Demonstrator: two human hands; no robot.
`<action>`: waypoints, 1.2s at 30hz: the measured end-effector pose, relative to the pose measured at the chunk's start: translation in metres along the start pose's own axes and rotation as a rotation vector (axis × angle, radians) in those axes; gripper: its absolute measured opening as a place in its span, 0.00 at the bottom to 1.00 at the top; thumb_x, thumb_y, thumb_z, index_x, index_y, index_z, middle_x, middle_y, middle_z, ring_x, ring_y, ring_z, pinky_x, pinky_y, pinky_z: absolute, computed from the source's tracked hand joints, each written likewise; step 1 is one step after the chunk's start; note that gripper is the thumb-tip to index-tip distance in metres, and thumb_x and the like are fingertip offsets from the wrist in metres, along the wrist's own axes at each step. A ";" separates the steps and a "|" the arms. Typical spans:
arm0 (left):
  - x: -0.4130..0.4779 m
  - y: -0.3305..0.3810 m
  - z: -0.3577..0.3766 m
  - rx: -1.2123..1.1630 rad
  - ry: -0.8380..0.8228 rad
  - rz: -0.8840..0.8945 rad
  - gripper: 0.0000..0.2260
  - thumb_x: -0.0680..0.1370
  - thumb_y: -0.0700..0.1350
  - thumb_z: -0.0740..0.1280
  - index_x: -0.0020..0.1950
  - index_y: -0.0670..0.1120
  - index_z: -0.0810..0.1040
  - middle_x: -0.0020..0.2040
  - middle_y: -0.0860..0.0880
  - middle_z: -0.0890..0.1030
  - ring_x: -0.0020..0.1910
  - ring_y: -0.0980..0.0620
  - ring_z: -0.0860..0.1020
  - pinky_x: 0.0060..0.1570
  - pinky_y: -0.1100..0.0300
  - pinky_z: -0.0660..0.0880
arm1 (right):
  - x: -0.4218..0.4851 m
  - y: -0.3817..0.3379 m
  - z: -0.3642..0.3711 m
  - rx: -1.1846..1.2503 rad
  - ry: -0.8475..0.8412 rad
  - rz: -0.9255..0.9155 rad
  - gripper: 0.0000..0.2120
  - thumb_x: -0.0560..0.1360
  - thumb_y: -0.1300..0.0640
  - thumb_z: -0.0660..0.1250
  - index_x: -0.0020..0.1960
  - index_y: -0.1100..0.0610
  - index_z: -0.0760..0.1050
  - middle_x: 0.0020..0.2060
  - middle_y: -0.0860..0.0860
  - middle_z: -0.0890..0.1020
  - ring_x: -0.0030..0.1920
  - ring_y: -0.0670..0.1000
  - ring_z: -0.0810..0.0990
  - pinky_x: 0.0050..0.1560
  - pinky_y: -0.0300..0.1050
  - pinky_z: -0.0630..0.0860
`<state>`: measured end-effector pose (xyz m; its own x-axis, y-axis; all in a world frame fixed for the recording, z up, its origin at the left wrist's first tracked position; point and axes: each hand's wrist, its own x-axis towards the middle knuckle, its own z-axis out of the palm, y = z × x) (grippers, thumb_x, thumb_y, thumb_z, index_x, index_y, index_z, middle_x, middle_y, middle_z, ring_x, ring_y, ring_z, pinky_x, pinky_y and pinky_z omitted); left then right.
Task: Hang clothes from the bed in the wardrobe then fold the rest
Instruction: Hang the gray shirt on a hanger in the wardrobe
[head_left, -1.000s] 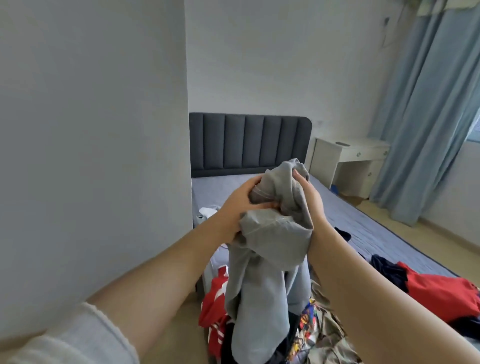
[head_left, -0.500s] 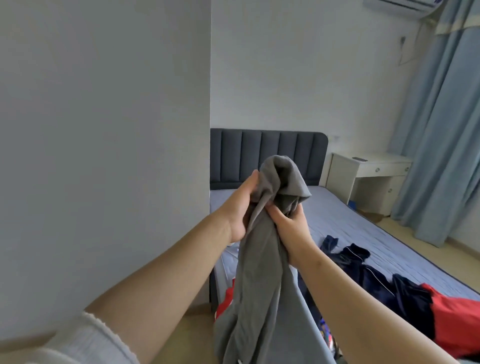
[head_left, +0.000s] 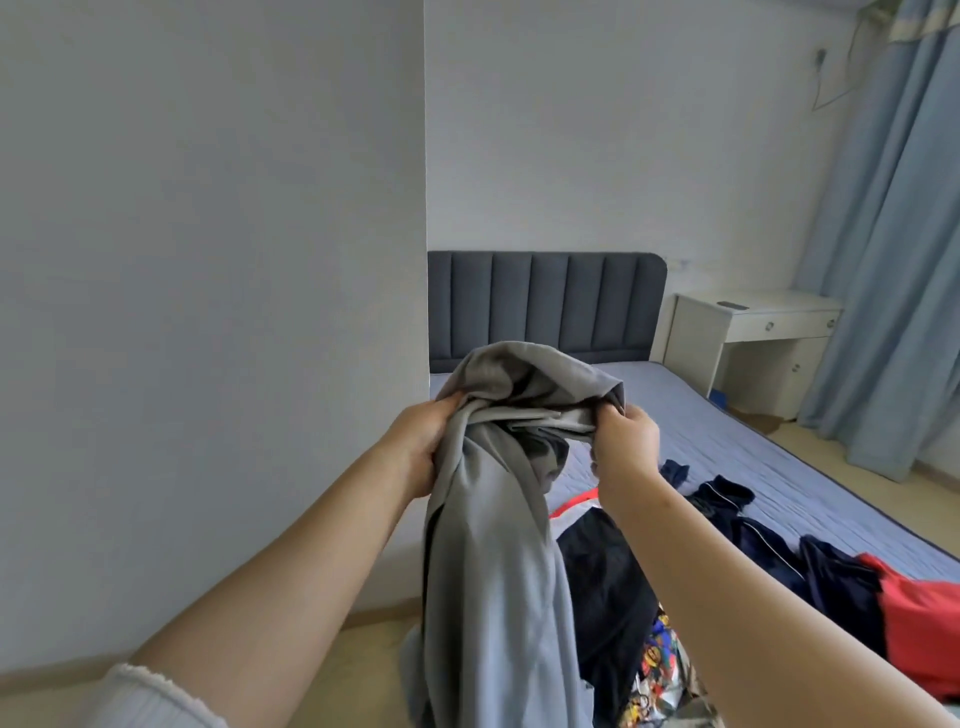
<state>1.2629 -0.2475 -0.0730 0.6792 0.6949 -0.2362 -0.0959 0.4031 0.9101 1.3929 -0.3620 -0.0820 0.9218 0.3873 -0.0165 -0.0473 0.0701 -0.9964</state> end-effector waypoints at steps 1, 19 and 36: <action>0.001 -0.001 0.000 -0.045 0.007 -0.019 0.07 0.78 0.46 0.65 0.46 0.44 0.79 0.36 0.44 0.82 0.35 0.48 0.80 0.33 0.58 0.77 | -0.001 0.002 -0.001 -0.078 0.040 -0.057 0.05 0.75 0.61 0.59 0.41 0.57 0.64 0.32 0.50 0.67 0.30 0.48 0.65 0.31 0.42 0.62; -0.014 0.005 -0.009 0.109 0.066 -0.056 0.08 0.78 0.47 0.64 0.47 0.45 0.80 0.42 0.44 0.83 0.43 0.47 0.80 0.42 0.56 0.78 | -0.029 0.012 0.021 -0.667 -0.393 -0.671 0.11 0.77 0.51 0.62 0.51 0.37 0.80 0.70 0.38 0.64 0.63 0.39 0.53 0.54 0.34 0.43; -0.062 0.035 -0.119 0.625 0.060 0.389 0.16 0.73 0.35 0.67 0.60 0.40 0.70 0.53 0.44 0.77 0.53 0.47 0.77 0.55 0.54 0.76 | -0.107 -0.011 0.161 -0.203 -0.549 -0.508 0.08 0.77 0.59 0.61 0.41 0.51 0.75 0.34 0.44 0.78 0.38 0.45 0.76 0.40 0.40 0.74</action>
<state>1.1306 -0.2059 -0.0669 0.6380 0.7570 0.1409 0.1229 -0.2807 0.9519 1.2323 -0.2562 -0.0562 0.4862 0.7568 0.4370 0.4504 0.2115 -0.8674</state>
